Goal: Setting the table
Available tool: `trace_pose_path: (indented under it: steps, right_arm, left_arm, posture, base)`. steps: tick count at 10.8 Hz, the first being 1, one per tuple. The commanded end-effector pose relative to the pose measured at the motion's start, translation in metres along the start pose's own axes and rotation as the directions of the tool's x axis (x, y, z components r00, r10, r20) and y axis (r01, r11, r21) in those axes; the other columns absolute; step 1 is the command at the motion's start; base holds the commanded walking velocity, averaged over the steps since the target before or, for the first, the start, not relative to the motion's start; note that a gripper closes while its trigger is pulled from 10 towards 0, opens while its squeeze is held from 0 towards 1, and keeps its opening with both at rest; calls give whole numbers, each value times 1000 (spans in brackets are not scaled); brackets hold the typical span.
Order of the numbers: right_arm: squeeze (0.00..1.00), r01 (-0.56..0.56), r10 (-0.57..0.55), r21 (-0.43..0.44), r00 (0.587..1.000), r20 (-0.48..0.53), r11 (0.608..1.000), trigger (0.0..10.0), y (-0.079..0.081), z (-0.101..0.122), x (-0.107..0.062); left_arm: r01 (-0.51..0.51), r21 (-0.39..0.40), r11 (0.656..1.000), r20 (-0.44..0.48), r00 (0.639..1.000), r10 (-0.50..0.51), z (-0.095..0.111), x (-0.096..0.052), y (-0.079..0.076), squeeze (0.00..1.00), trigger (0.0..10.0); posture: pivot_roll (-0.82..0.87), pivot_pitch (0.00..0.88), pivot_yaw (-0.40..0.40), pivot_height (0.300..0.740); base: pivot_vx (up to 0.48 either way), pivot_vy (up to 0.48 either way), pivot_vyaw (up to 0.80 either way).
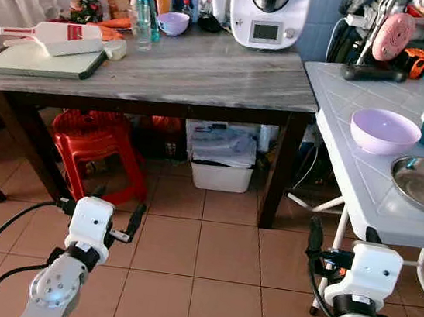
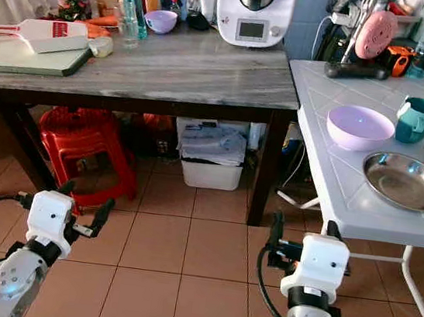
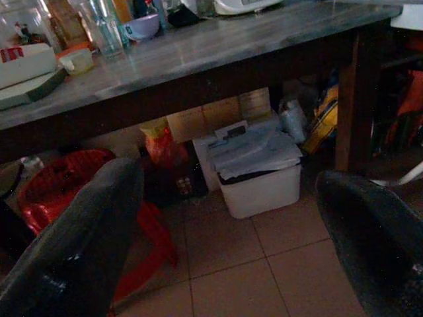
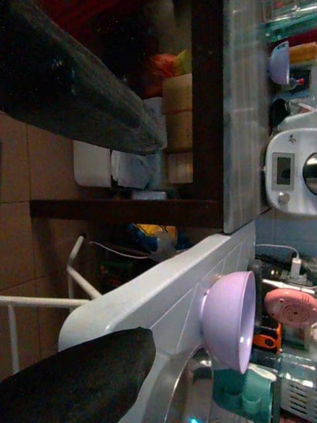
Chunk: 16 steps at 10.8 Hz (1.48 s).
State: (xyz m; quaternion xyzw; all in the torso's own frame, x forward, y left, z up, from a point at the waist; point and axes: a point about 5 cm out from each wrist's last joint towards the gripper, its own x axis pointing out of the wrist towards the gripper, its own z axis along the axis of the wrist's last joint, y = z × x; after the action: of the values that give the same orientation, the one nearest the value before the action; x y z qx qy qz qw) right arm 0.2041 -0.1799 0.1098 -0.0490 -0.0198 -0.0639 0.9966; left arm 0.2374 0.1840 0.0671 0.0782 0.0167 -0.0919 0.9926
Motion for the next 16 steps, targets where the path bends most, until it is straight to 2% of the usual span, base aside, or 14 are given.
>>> trace_pose_path:
  steps: [1, 4, 6, 16]
  right_arm:
    - [0, -15, 15, -6, 1000, 4, 1000, 10000, 3, 1, 2]
    - [0, -21, 21, -29, 1000, 7, 999, 10000, 5, 1, 3]
    - [0, -21, 21, -25, 1000, 4, 999, 10000, 6, 0, 2]
    - [0, -11, 11, 7, 1000, -19, 1000, 10000, 10, -5, 4]
  left_arm:
    - [-1, 23, 1000, 15, 1000, 1, 5, 3, 3, 0, 10000]
    - [11, 17, 1000, 11, 1000, -11, 5, 6, 0, 0, 10000]
    - [26, 16, 1000, 6, 1000, -26, 4, 7, -2, 0, 10000]
    - [52, 18, 998, -5, 999, -51, 1, 10, -3, 0, 10000]
  posture:
    - [58, 0, 79, 740]
    - [52, 0, 83, 740]
    - [48, 0, 88, 740]
    - [52, 0, 96, 740]
  base:
    - [0, -255, 0]
    - [0, -347, 0]
    - [0, -341, 728]
    - [0, -339, 0]
